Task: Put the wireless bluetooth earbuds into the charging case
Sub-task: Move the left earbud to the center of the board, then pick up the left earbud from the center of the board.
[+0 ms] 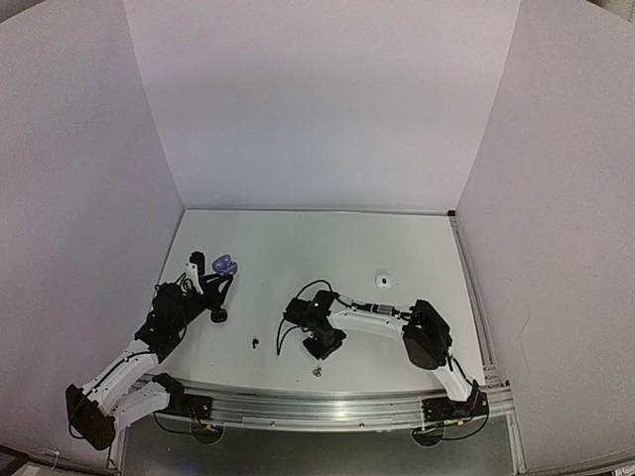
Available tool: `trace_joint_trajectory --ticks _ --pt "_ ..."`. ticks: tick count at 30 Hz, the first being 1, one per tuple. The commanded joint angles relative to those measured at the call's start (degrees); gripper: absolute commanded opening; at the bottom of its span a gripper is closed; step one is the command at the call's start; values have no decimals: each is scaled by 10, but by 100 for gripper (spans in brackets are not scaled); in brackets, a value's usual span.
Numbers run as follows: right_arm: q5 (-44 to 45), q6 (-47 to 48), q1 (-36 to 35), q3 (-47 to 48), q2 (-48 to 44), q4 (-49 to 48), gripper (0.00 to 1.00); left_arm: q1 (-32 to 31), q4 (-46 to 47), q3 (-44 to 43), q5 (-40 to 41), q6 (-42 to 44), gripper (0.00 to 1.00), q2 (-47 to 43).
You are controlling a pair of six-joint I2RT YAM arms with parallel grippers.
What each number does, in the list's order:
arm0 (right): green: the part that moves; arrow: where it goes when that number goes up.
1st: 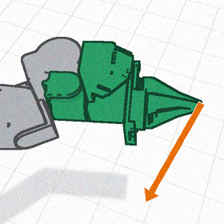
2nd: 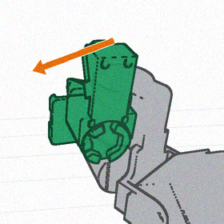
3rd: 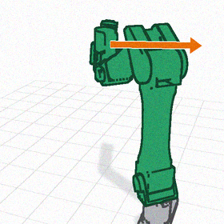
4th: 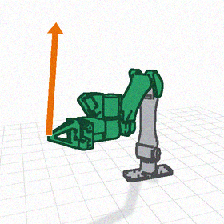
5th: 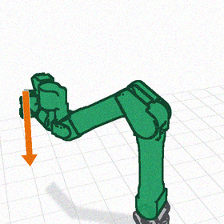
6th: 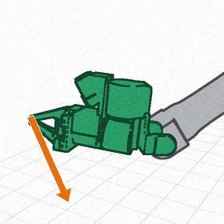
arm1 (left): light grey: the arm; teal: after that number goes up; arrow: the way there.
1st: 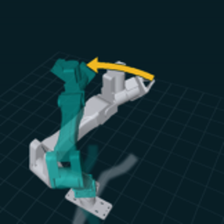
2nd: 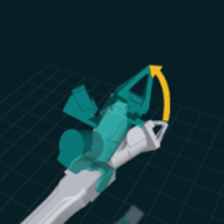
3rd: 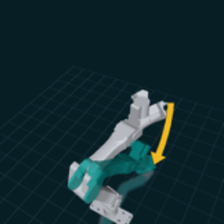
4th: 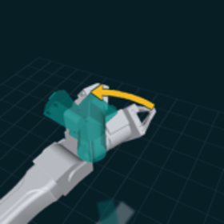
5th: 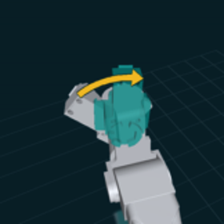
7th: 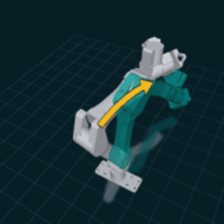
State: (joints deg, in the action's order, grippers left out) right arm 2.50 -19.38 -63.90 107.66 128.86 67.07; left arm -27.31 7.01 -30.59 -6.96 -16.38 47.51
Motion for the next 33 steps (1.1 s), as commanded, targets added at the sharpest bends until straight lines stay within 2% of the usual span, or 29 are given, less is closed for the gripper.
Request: trace_joint_trajectory --ticks 1,15,22,33 --pt "-37 49 -6 -25 -25 6 28 3 19 -6 -7 5 0 -11" --pt "-66 114 -21 -2 28 3 35 3 12 -10 -1 10 0 -9" --pt "-69 118 -21 27 62 2 34 3 11 -10 1 11 0 -9" --pt "-80 98 -37 14 70 2 27 4 12 -9 1 11 0 -10"
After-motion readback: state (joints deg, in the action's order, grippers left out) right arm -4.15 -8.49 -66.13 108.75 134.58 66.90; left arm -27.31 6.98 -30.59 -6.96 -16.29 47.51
